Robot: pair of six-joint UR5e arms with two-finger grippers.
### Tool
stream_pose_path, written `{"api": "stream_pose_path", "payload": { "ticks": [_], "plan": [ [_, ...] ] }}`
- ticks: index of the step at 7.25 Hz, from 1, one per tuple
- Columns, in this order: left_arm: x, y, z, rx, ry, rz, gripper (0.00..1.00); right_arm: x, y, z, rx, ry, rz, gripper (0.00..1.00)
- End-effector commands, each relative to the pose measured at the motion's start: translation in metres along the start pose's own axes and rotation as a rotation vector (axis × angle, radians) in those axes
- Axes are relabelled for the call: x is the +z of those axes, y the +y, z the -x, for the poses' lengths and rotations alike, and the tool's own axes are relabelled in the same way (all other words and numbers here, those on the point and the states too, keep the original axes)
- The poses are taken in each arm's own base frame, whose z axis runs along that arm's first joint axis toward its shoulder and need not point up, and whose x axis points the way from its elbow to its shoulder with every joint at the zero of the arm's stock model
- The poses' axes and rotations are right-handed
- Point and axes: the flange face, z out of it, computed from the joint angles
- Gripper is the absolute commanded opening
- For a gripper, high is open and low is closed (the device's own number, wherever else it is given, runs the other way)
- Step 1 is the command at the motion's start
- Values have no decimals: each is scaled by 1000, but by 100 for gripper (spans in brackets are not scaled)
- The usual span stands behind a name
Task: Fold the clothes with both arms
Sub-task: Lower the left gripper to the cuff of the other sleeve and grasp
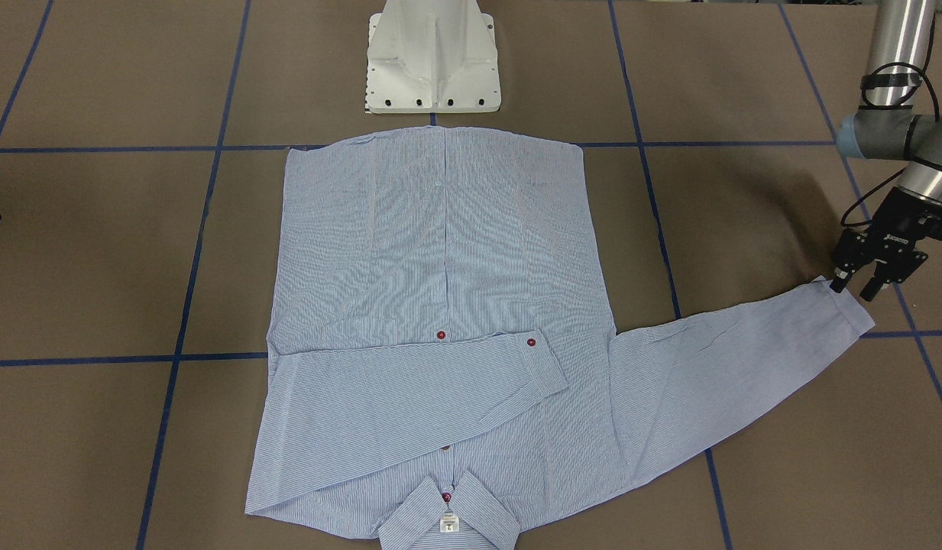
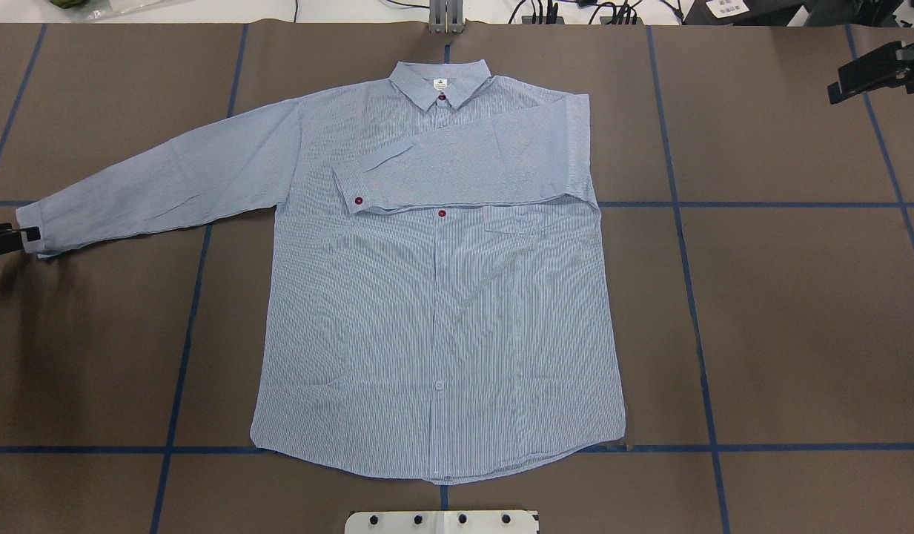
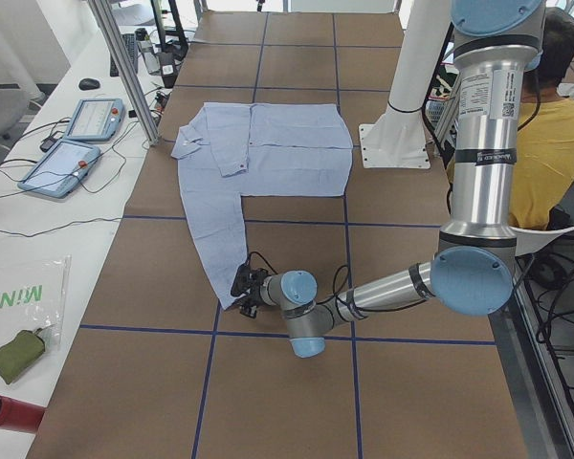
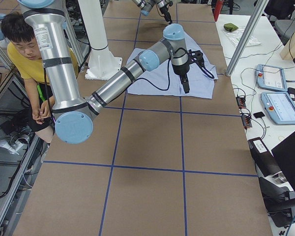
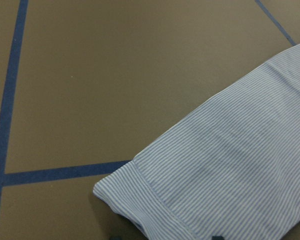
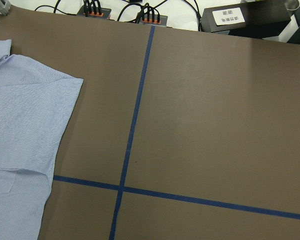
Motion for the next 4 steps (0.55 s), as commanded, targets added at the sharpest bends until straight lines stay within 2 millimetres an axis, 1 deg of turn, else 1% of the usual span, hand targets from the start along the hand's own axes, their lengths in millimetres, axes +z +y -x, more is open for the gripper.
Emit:
{"api": "stream_pose_path", "payload": {
  "ticks": [1, 2, 4],
  "plan": [
    [7, -8, -8, -17, 9, -10, 65, 1, 0, -1, 2, 1, 2, 100],
    [11, -10, -9, -21, 9, -10, 65, 1, -1, -1, 2, 1, 2, 100],
    [7, -5, -5, -24, 4, -2, 65, 2, -1, -1, 2, 2, 3, 100]
  ]
}}
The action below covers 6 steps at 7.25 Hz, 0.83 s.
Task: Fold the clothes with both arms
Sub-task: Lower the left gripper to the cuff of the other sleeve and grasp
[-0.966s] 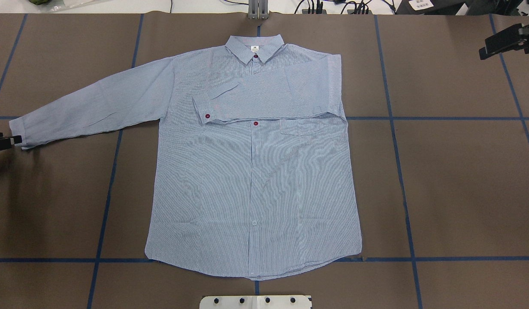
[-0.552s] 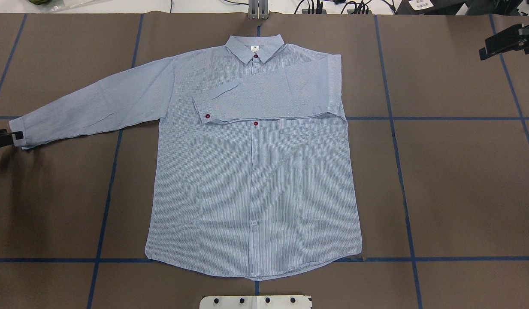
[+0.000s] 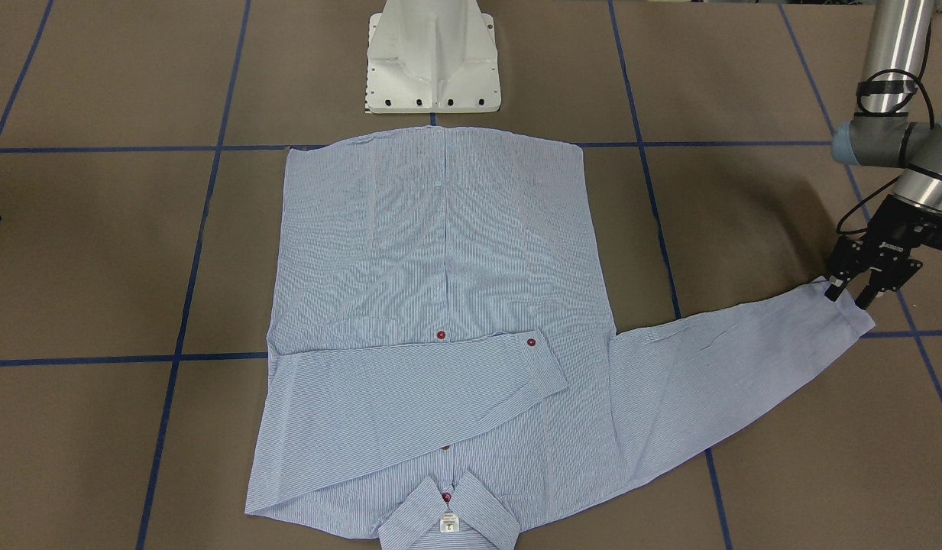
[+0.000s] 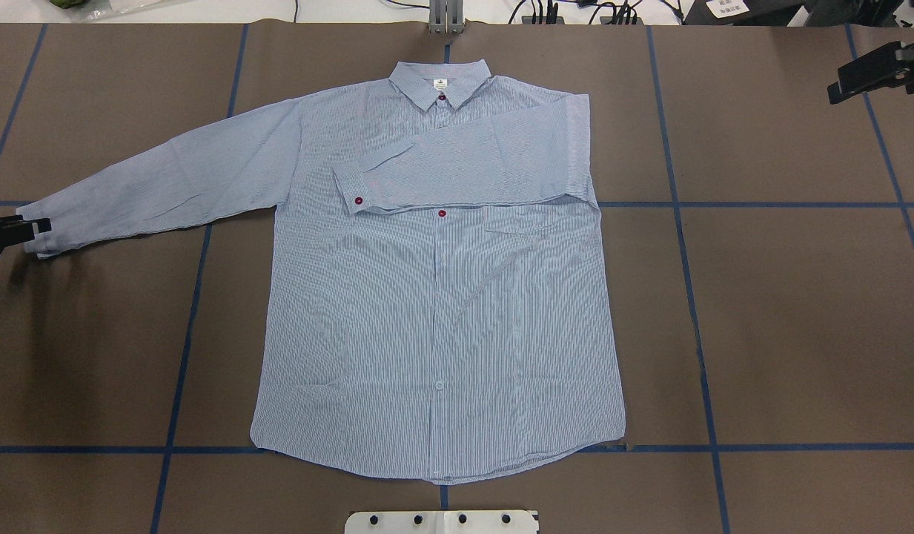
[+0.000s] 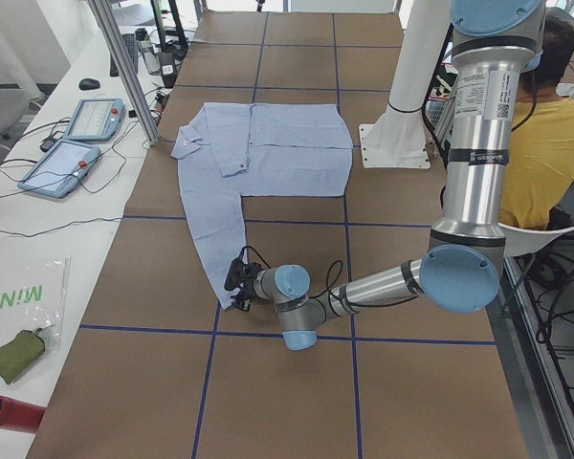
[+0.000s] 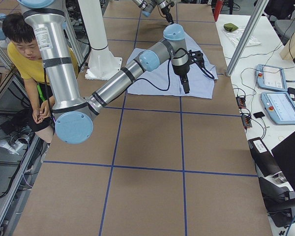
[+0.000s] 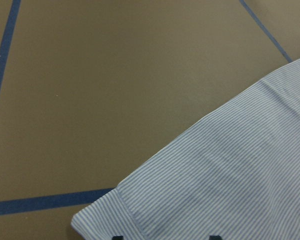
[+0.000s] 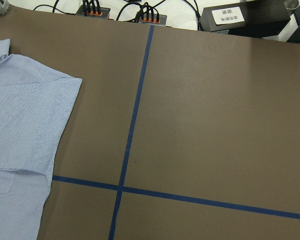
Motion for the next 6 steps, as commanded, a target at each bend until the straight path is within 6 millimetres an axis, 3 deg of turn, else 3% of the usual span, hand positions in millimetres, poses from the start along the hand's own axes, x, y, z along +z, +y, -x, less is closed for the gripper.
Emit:
{"api": "stream_pose_path", "payload": {
  "ticks": [1, 5, 6],
  "plan": [
    [-6, 5, 3, -3, -2, 6, 65, 1, 0, 0, 1, 1, 1, 100],
    [-6, 8, 6, -6, -8, 8, 64, -1, -1, 1, -1, -1, -1, 100],
    [-7, 8, 6, -5, -5, 4, 56, -1, -1, 1, -1, -1, -1, 100]
  ]
}}
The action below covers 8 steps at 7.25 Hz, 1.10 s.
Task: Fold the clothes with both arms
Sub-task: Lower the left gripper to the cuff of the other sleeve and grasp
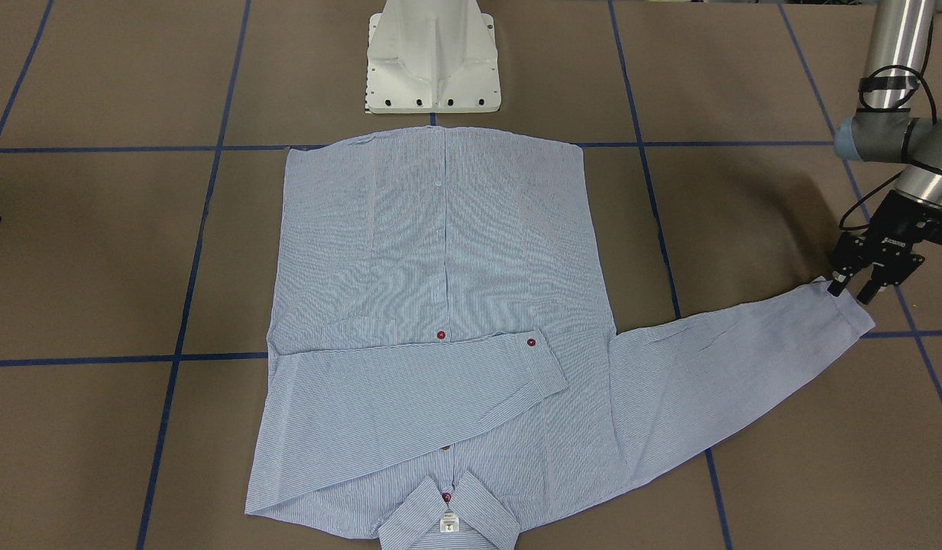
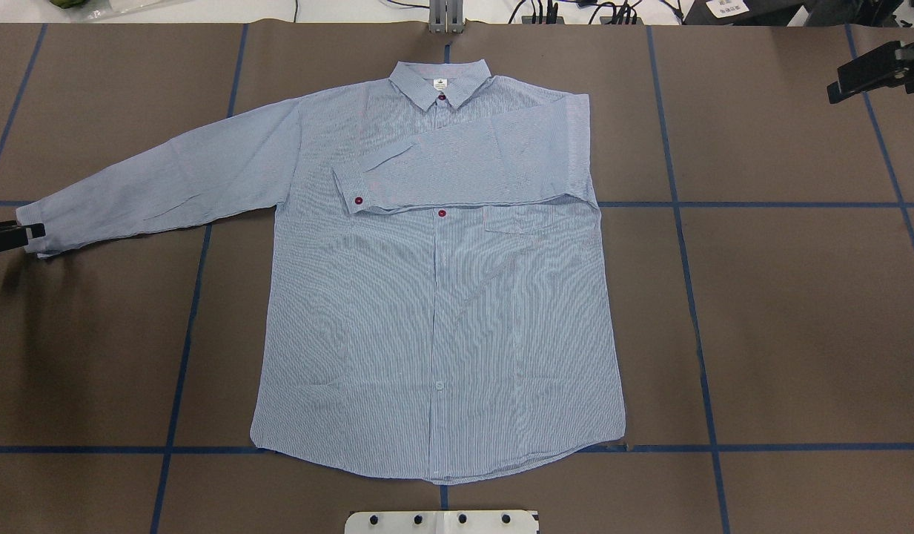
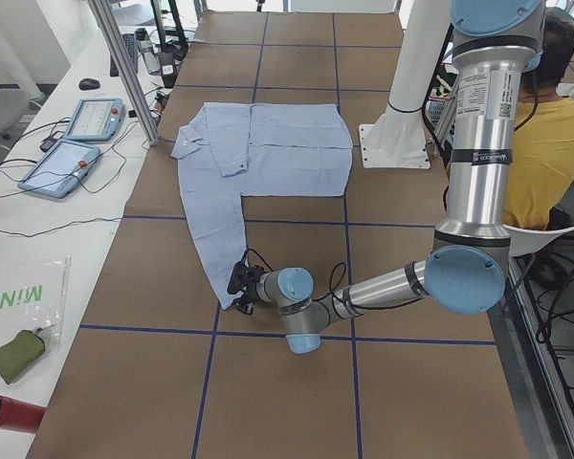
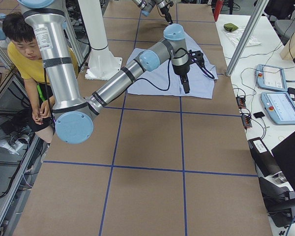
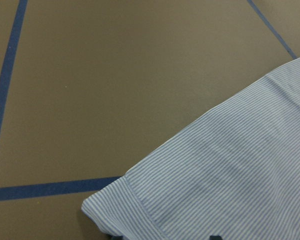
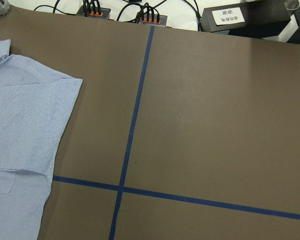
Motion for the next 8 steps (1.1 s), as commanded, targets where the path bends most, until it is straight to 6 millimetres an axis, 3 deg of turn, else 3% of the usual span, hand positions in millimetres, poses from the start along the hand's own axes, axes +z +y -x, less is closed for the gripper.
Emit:
{"api": "stream_pose_path", "payload": {
  "ticks": [1, 3, 5, 7, 8],
  "plan": [
    [-1, 0, 1, 2, 1, -2, 44, 0, 0, 0, 0, 0, 0, 100],
    [-1, 0, 1, 2, 1, -2, 25, 0, -1, 1, -1, -1, -1, 100],
    [-1, 1, 1, 3, 0, -4, 20, -1, -1, 1, -2, -1, -2, 100],
    [-7, 7, 7, 3, -6, 3, 0, -1, -1, 1, -2, -1, -2, 100],
    [-11, 9, 6, 10, -3, 4, 0, 0, -1, 1, -1, -1, -1, 100]
  ]
}}
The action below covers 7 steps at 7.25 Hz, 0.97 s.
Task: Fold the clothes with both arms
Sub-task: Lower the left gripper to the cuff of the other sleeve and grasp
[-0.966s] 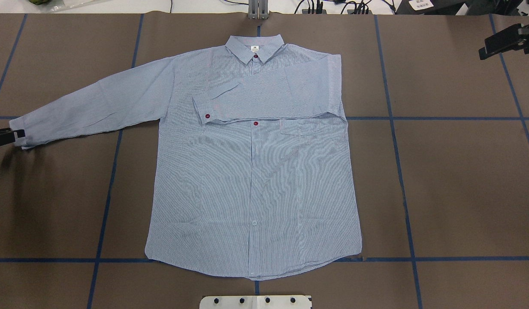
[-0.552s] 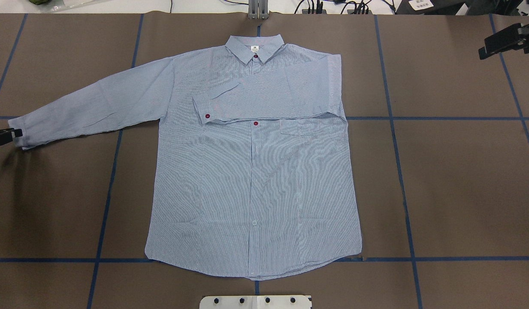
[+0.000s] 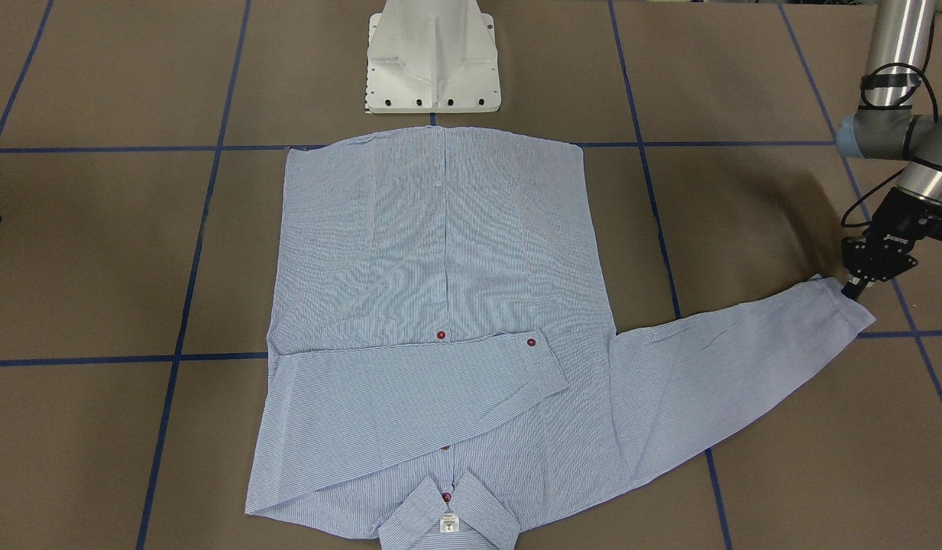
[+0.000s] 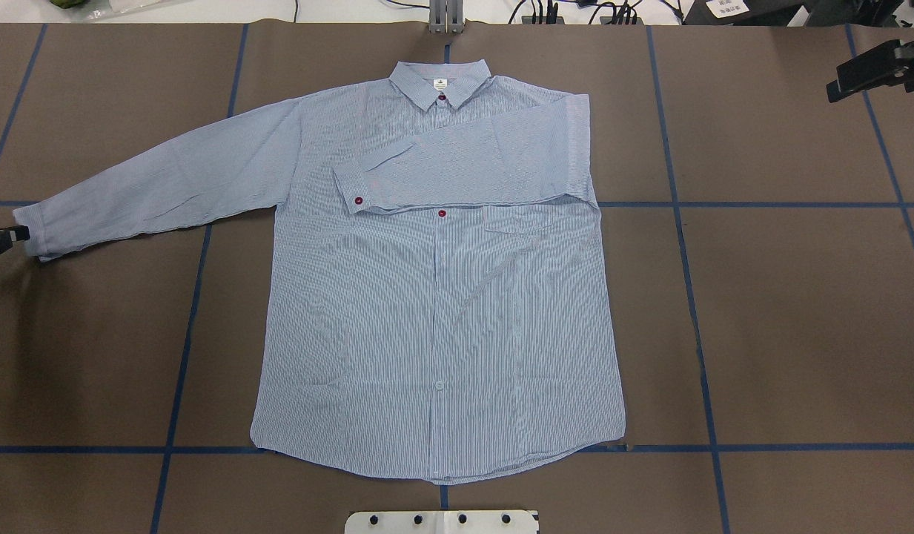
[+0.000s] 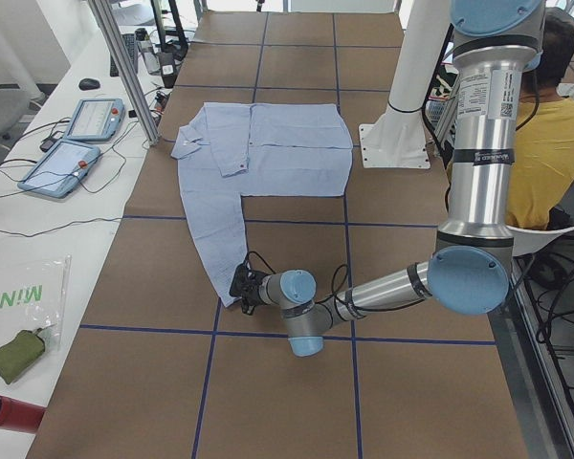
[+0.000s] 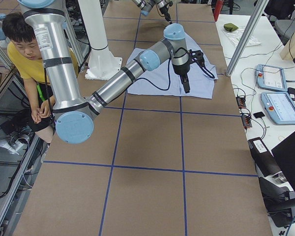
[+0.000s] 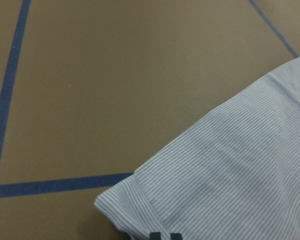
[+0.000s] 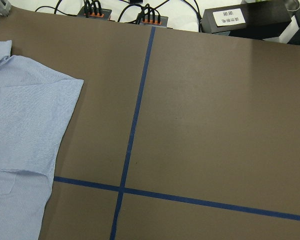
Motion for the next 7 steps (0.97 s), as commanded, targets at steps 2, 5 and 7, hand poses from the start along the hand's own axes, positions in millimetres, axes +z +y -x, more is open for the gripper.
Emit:
{"api": "stream_pose_path", "payload": {
  "ticks": [2, 5, 7],
  "plan": [
    [-5, -14, -33, 29, 84, 17, 0, 0, 0, 0, 0, 0, 1, 100],
    [17, -85, -106, 71, 216, -16, 0, 0, 0, 1, 1, -1, -1, 100],
    [40, -151, -191, 113, 312, -87, 0, 0, 0, 0, 9, 0, 0, 100]
  ]
}}
